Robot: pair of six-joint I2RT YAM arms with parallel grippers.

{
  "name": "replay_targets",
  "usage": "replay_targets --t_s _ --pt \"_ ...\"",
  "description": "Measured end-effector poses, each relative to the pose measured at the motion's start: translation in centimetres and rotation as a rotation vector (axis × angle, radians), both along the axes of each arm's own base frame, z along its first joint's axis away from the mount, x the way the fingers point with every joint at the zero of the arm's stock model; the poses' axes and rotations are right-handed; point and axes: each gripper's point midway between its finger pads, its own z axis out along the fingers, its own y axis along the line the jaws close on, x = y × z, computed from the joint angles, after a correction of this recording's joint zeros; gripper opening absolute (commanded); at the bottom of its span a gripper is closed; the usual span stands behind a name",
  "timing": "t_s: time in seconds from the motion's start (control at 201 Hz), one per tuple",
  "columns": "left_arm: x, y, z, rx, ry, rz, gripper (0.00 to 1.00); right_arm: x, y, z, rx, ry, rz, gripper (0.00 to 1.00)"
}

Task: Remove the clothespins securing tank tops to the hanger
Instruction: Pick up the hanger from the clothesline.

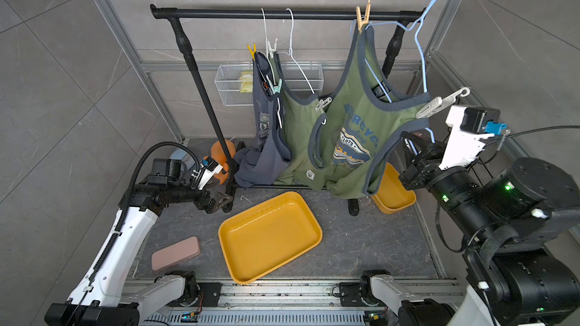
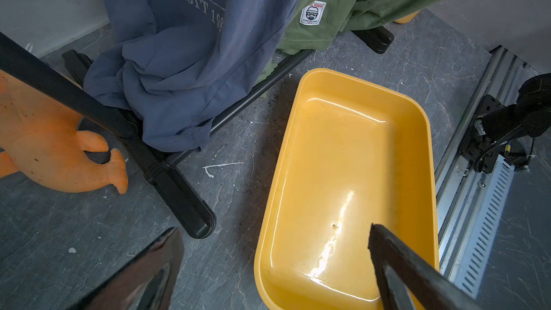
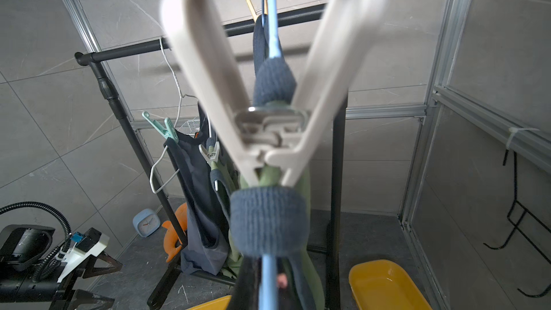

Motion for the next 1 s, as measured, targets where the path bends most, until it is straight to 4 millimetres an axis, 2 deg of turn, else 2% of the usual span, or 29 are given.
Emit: replay_targets --t_s 0.189,0.343,0.478,0.766,1.0 --pt "-0.3 -0.3 0.2 0.000 -0.006 -0.012 1.00 -0.6 0.0 0.3 0.001 -0.013 0.001 0.00" --pt "-0.6 -0.6 0.2 0.000 -0.003 -0.024 1.00 -1.6 0.0 1.5 0.014 -0.050 0.004 0.00" --pt "-0.8 -0.8 0.2 0.001 -0.005 -0.032 1.00 -3.1 0.1 2.5 0.026 -0.094 0.013 0.00" --pt "-1.2 -1.1 0.1 0.002 0.004 -0.046 1.00 -6.4 0.4 2.8 0.036 -0.143 0.044 0.00" --pt "-1.3 -1.2 1.3 -0.001 -0.015 -0.052 1.00 -9.5 1.0 3.7 0.066 -0.194 0.093 0.00"
